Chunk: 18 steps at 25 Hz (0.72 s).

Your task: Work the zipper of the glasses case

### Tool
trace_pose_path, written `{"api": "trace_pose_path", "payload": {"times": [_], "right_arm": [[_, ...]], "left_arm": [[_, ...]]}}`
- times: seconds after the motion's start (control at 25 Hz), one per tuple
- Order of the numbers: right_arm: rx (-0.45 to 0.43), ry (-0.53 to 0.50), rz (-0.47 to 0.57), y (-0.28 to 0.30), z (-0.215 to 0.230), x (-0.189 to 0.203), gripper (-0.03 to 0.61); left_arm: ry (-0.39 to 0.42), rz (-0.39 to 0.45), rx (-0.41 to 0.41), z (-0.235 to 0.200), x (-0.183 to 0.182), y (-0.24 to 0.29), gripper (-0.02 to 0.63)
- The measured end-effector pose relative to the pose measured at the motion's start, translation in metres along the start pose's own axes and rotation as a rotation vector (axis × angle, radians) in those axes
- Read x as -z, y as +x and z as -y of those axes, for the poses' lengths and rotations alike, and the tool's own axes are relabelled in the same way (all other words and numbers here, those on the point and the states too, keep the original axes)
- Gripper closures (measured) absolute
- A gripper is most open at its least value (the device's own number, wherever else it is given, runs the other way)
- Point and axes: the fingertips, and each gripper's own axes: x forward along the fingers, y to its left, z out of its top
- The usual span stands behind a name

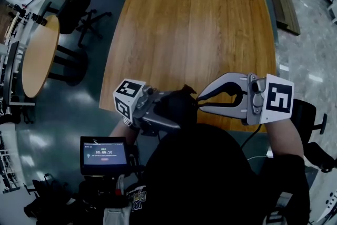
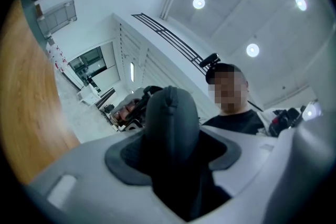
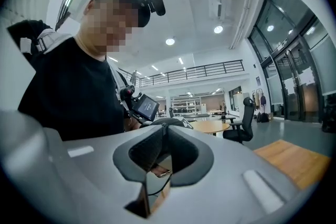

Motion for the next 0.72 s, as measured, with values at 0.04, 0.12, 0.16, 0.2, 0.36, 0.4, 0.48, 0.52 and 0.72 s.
{"api": "trace_pose_path", "payload": {"times": [0.04, 0.12, 0.16, 0.2, 0.36, 0.4, 0.48, 0.52, 0.72], "right_arm": [[0.011, -0.011, -0.006, -0.001, 0.001, 0.001, 0.545], [0.043, -0.031, -0.017, -0.004, 0.003, 0.004, 0.546], [0.052, -0.033, -0.019, -0.005, 0.004, 0.005, 0.549], [0.057, -0.032, -0.019, -0.006, 0.004, 0.005, 0.551], [0.085, -0.079, -0.072, -0.006, 0.008, 0.014, 0.575], [0.093, -0.08, -0.08, -0.005, 0.008, 0.016, 0.575], [0.098, -0.05, -0.048, -0.006, 0.009, 0.014, 0.574], [0.097, -0.026, -0.018, -0.008, 0.009, 0.011, 0.574], [0.009, 0.121, 0.148, -0.016, 0.007, -0.005, 0.494]], "left_arm": [[-0.001, 0.0, -0.008, -0.002, 0.001, -0.001, 0.35], [0.0, -0.005, -0.028, -0.004, 0.001, -0.003, 0.35], [0.003, -0.012, -0.039, -0.005, 0.002, -0.004, 0.35], [0.008, -0.024, -0.05, -0.006, 0.003, -0.004, 0.35], [0.024, -0.075, -0.068, -0.007, 0.008, -0.001, 0.35], [0.026, -0.078, -0.062, -0.006, 0.007, 0.0, 0.35], [0.029, -0.063, -0.043, -0.002, 0.004, 0.001, 0.35], [0.026, -0.044, -0.029, 0.0, 0.001, 0.0, 0.35], [0.029, -0.052, 0.0, 0.009, -0.002, -0.001, 0.35]]}}
